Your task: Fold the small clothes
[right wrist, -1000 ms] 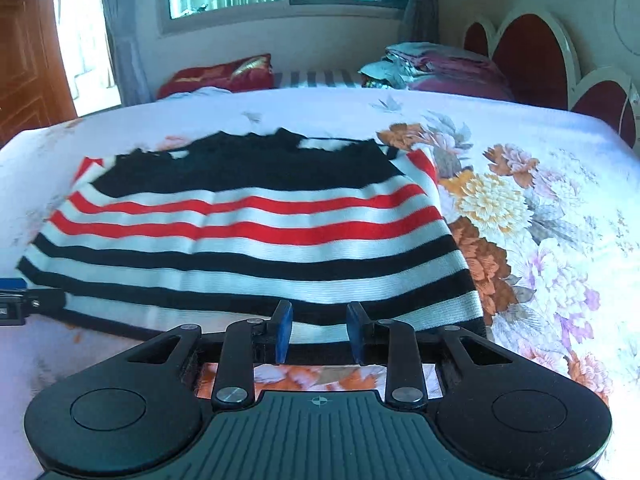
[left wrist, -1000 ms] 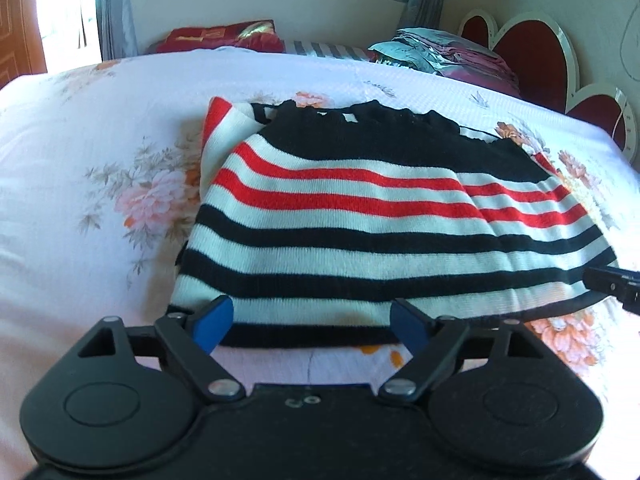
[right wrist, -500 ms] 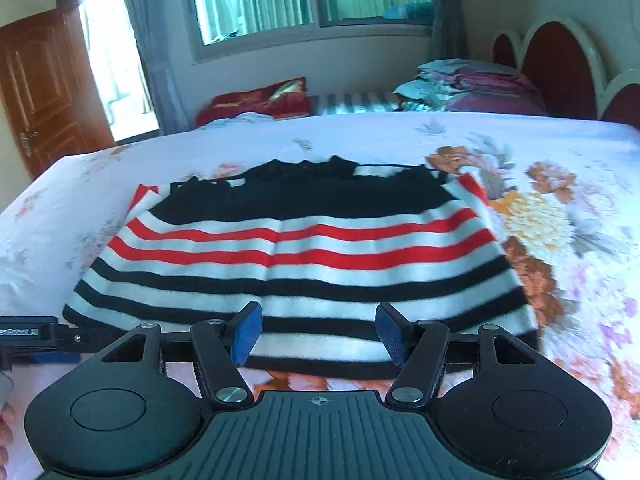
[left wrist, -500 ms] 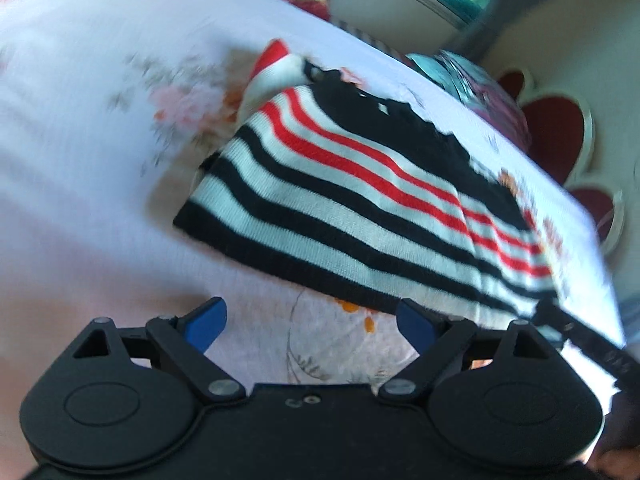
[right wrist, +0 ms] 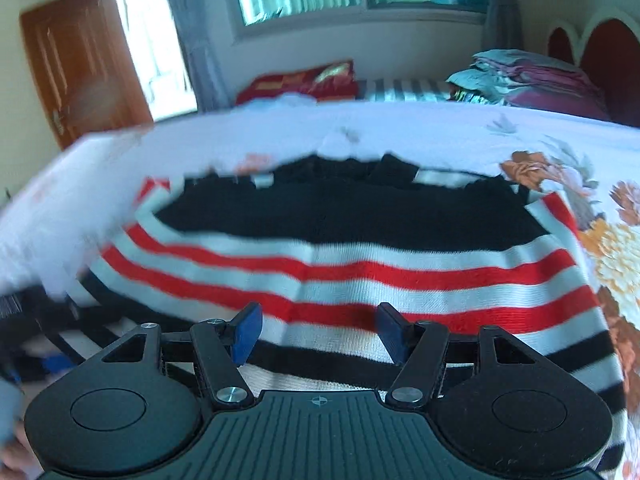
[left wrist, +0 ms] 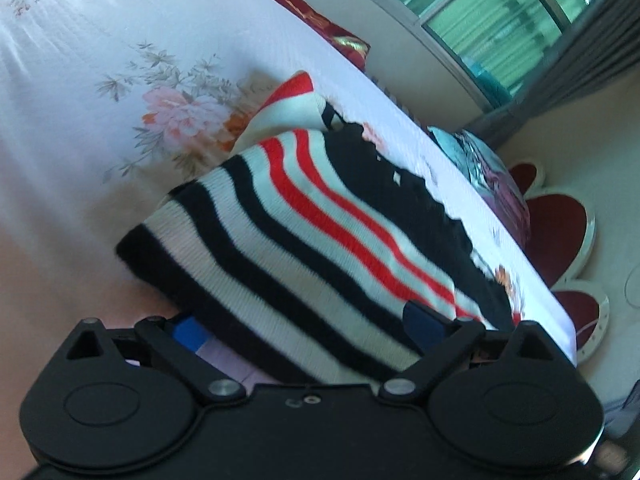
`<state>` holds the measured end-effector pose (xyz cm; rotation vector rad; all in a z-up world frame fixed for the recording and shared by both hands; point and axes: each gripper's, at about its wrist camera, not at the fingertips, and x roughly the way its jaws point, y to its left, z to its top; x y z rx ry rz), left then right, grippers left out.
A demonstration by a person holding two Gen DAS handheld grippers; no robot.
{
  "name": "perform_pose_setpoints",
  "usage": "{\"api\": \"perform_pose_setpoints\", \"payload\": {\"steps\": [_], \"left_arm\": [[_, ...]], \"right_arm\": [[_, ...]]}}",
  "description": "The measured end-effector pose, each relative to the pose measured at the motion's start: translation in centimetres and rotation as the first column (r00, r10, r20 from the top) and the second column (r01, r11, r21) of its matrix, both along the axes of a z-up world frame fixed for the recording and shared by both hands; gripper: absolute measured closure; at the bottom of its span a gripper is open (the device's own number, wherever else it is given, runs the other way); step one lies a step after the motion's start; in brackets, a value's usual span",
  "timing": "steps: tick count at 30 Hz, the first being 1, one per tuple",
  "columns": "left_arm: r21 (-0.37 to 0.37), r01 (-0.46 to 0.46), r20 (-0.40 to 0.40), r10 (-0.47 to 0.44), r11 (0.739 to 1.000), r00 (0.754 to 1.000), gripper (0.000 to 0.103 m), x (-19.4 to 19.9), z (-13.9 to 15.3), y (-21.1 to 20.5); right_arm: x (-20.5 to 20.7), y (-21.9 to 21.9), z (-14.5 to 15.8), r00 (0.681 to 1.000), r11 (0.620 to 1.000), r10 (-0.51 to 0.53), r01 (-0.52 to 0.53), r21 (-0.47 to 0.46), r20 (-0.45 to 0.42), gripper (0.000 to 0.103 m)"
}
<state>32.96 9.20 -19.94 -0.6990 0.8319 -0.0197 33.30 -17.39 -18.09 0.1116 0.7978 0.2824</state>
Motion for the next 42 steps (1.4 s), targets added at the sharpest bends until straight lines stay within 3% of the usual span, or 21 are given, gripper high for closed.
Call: {"api": "perform_pose_setpoints", "payload": {"steps": [3, 8, 14, 19, 20, 25, 28, 36, 42], "left_arm": [[-0.011, -0.013, 0.019, 0.013, 1.000, 1.000, 0.026, 1.0, -0.3, 0.0], [-0.022, -0.026, 0.022, 0.027, 0.999, 0.999, 0.041, 1.9, -0.6, 0.3], [-0.084, -0.028, 0.029, 0.030, 0.996, 0.999, 0.066, 2.2, -1.4, 1.7], [-0.123, -0.025, 0.043, 0.030, 0.992, 0.999, 0.071, 2.2, -2.0, 2.4], [-0.126, -0.023, 0.046, 0.029, 0.992, 0.999, 0.072, 2.2, -2.0, 2.4], [-0.120, -0.024, 0.053, 0.030, 0.993, 0.998, 0.079, 2.2, -1.7, 2.4], [-0.095, -0.021, 0.078, 0.028, 0.995, 0.997, 0.085, 2.0, -0.9, 2.1], [0.063, 0.039, 0.204, -0.051, 0.997, 0.978, 0.087, 2.1, 4.3, -1.9], [0.203, 0.124, 0.278, -0.179, 0.971, 0.944, 0.087, 2.8, 8.2, -7.6]], "right_arm": [[0.0, 0.7, -1.0, 0.999, 0.998, 0.032, -0.031, -0.054, 0.022, 0.041], [0.2, 0.2, -0.4, 1.000, 0.999, 0.005, -0.004, -0.033, 0.028, 0.040], [0.5, 1.5, -1.1, 1.000, 0.993, -0.013, 0.016, -0.120, 0.025, 0.040], [0.6, 1.5, -0.2, 0.998, 0.992, -0.065, 0.068, -0.109, 0.026, 0.040], [0.8, 1.8, -0.7, 0.998, 0.991, -0.062, 0.061, -0.122, -0.006, 0.040], [0.9, 2.2, -1.3, 0.999, 0.987, -0.048, 0.047, -0.156, 0.002, 0.037], [0.8, 2.2, -1.5, 0.999, 0.986, -0.034, 0.035, -0.164, 0.011, 0.037], [1.0, 1.2, -1.2, 1.000, 0.991, 0.019, -0.016, -0.133, 0.021, 0.037], [1.0, -2.5, 0.3, 0.998, 0.999, 0.001, 0.002, -0.046, 0.058, 0.037]]}}
